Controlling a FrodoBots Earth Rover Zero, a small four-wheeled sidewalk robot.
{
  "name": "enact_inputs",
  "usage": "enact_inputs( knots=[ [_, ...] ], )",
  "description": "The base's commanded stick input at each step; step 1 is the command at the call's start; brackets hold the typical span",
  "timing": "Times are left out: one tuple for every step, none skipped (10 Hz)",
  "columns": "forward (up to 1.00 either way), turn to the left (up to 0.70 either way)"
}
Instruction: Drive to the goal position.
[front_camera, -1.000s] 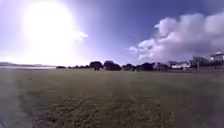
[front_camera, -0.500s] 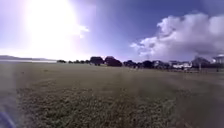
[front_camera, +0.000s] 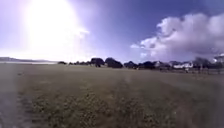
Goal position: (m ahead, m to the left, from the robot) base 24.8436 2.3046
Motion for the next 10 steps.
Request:
enact_inputs(
  knots=[
    [0.7, 0.01],
    [0.7, 0.01],
    [0.7, 0.01],
    [0.7, 0.01],
    [0.7, 0.01],
    [0.7, 0.01],
    [0.7, 0.01],
    [0.7, 0.01],
    [0.7, 0.01],
    [0.7, 0.01]
  ],
)
